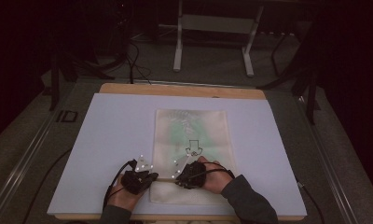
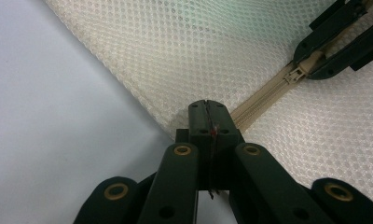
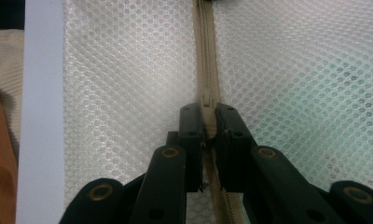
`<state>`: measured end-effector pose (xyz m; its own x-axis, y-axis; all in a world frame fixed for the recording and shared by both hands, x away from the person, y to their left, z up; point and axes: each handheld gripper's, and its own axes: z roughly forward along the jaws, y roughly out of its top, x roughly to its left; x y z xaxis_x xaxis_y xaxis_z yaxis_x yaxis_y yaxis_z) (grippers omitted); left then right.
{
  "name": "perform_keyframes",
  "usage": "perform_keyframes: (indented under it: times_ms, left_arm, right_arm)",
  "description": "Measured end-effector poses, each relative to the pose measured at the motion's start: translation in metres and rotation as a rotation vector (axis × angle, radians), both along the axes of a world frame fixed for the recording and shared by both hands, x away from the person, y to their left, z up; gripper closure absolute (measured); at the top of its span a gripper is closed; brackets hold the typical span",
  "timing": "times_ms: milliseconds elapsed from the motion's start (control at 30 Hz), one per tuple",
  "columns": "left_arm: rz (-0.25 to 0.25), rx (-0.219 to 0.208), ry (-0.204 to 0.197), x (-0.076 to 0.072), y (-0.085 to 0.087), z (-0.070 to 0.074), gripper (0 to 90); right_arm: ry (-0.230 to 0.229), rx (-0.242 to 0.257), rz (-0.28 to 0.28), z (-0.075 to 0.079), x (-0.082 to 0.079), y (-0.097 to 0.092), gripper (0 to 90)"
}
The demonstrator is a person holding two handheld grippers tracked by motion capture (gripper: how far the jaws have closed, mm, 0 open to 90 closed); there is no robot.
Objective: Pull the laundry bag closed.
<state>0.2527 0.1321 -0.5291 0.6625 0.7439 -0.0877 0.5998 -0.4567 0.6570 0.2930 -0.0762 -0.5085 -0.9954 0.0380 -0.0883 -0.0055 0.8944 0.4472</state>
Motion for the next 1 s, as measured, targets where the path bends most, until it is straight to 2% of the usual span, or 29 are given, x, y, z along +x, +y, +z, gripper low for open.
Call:
perform_keyframes:
  times_ms: [1000]
  left_arm:
    - [0.001, -0.003, 0.003, 0.000, 0.000, 0.000, 89.5]
  right_arm:
    - [0.009, -0.014, -0.014, 0.004, 0.000, -0.022, 82.3]
